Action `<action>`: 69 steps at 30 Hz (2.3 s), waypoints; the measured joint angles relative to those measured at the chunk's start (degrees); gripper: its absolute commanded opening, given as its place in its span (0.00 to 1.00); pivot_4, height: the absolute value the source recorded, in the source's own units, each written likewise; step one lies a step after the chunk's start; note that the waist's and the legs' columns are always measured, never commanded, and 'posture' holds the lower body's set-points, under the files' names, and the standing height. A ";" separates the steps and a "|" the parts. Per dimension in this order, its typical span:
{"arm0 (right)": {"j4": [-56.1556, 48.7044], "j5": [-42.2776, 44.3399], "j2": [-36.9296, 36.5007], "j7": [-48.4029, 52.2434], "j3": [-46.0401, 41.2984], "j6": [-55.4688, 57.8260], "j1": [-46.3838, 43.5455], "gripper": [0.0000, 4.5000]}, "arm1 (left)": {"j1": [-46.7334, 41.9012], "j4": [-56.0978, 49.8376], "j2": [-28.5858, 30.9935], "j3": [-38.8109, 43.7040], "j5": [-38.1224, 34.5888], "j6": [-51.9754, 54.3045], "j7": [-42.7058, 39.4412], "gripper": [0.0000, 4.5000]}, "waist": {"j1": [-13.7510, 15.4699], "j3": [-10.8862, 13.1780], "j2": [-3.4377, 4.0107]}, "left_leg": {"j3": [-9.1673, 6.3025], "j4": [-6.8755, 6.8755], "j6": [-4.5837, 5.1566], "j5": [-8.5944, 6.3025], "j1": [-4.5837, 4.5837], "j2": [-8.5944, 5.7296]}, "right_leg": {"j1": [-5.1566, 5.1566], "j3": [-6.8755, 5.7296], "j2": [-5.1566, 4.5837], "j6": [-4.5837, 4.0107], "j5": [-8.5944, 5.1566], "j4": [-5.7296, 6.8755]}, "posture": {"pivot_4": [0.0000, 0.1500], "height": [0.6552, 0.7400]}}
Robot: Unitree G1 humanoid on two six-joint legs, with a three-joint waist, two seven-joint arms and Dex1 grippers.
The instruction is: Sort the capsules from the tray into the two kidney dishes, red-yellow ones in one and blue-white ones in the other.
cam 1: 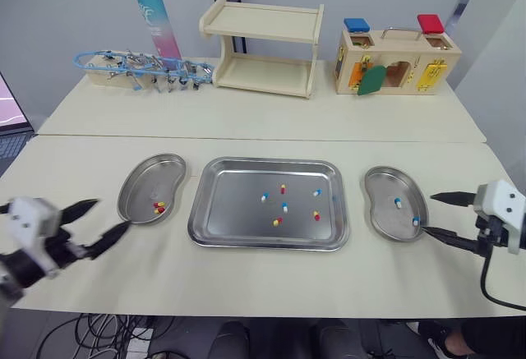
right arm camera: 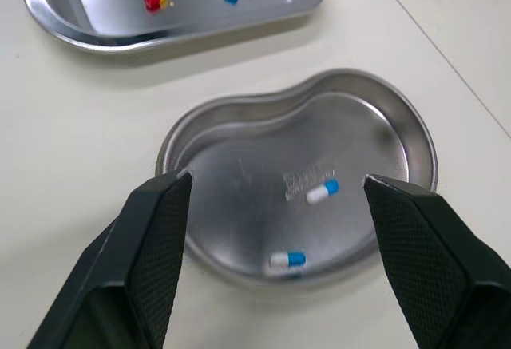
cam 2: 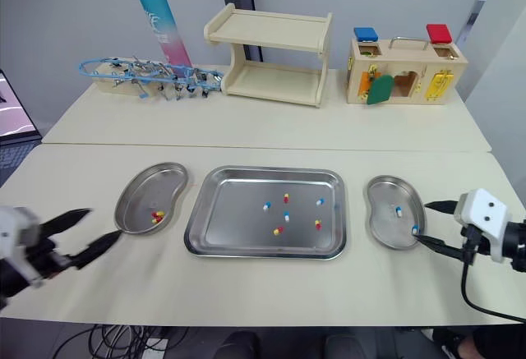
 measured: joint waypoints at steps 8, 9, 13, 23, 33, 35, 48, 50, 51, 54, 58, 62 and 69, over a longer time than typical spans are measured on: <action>10.13 -1.73 -3.58 6.35 -2.04 -10.06 3.20 0.93 | 1.28 20.47 6.48 3.61 3.72 -6.59 -7.08 1.00 | 0.09 0.00 -0.01 | 0.02 -0.02 0.00 0.00 0.00 0.00 | -0.01 0.00 0.00 0.00 0.00 0.00 | 1.00 1.00; 11.97 -1.75 -4.29 7.13 -2.33 -10.89 3.18 0.99 | 1.27 22.32 7.30 3.80 4.01 -7.05 -7.80 1.00 | 0.07 0.00 -0.01 | 0.03 -0.03 0.00 0.00 0.02 0.00 | -0.01 0.00 0.00 0.00 0.00 0.00 | 1.00 1.00; 16.63 -2.02 -5.61 8.55 -2.96 -14.01 3.24 0.99 | 1.17 25.00 7.76 4.07 4.62 -8.72 -8.90 1.00 | 0.00 -0.01 -0.02 | 0.04 -0.07 -0.01 0.00 0.04 0.03 | 0.00 0.01 0.00 0.00 -0.01 0.00 | 1.00 1.00; 18.08 -2.08 -5.60 8.96 -2.41 -14.87 3.22 0.99 | 1.14 22.41 7.59 4.04 4.60 -7.58 -8.99 1.00 | -0.14 -0.01 -0.02 | 0.06 -0.07 -0.01 0.00 0.05 0.03 | 0.00 0.03 0.00 0.00 0.00 0.01 | 1.00 1.00; 16.29 -1.72 -4.49 7.72 -0.88 -14.64 3.13 0.99 | 1.26 16.56 5.66 4.04 3.99 -4.80 -8.80 1.00 | -0.20 -0.01 -0.02 | 0.06 -0.07 -0.01 0.00 0.05 0.04 | 0.01 0.04 0.00 0.00 0.00 0.02 | 1.00 1.00; 14.32 -1.21 -4.11 7.54 -0.72 -13.68 3.02 0.99 | 1.66 14.45 4.85 3.87 3.58 -3.94 -9.09 1.00 | -0.18 -0.01 -0.02 | 0.06 -0.06 -0.01 0.00 0.05 0.04 | 0.01 0.04 0.00 0.00 0.00 0.03 | 1.00 1.00; -4.03 6.02 -2.51 4.76 8.91 -1.29 -7.43 0.99 | 10.48 -26.68 -7.84 -6.55 -6.56 4.90 -10.49 1.00 | 0.13 -0.01 -0.02 | 0.05 0.01 -0.02 0.00 0.04 0.04 | 0.06 0.06 -0.01 0.02 0.01 0.02 | 1.00 1.00; -6.53 7.06 -1.26 3.54 11.23 0.66 -9.96 0.99 | 10.44 -28.86 -10.09 -8.88 -6.60 4.56 -9.39 1.00 | 0.09 -0.02 -0.01 | 0.04 0.02 -0.02 0.00 0.05 0.04 | 0.06 0.06 0.00 0.01 0.01 0.05 | 1.00 1.00; -7.85 7.20 -0.58 2.41 12.95 2.40 -11.93 0.99 | 10.25 -29.13 -11.34 -9.82 -6.13 3.58 -8.86 1.00 | -0.03 -0.02 -0.01 | 0.05 0.02 -0.02 0.00 0.06 0.04 | 0.06 0.08 0.00 0.01 0.01 0.05 | 1.00 1.00; -12.27 7.42 2.81 -2.40 19.24 9.31 -19.23 0.99 | 9.15 -28.90 -15.24 -13.59 -3.93 -0.29 -7.96 1.00 | -0.10 -0.04 -0.01 | 0.04 0.04 -0.02 0.00 0.05 0.04 | 0.06 0.07 0.01 0.01 0.02 0.04 | 1.00 1.00; -15.34 5.95 8.16 -7.76 29.63 18.11 -27.55 0.99 | 8.09 -28.12 -16.96 -15.82 -2.62 -2.67 -6.81 1.00 | 0.20 -0.05 -0.06 | -0.01 0.05 -0.02 0.00 -0.02 0.03 | 0.02 0.03 0.00 0.01 0.02 0.01 | 1.00 1.00; -14.19 2.02 14.74 -12.26 38.12 23.58 -35.77 0.91 | 7.95 -28.05 -17.08 -16.10 -2.68 -2.72 -5.95 1.00 | 0.17 -0.05 -0.05 | -0.04 0.04 -0.02 0.00 -0.01 0.03 | -0.01 0.00 0.01 0.01 0.02 0.04 | 1.00 1.00; -5.37 -6.80 28.28 -20.69 50.00 29.92 -44.66 0.64 | 8.22 -28.27 -17.03 -16.35 -2.79 -2.73 -4.97 1.00 | 0.08 -0.08 -0.09 | -0.08 0.04 -0.02 0.01 -0.03 0.04 | -0.07 -0.02 0.02 0.00 0.02 0.11 | 1.00 1.00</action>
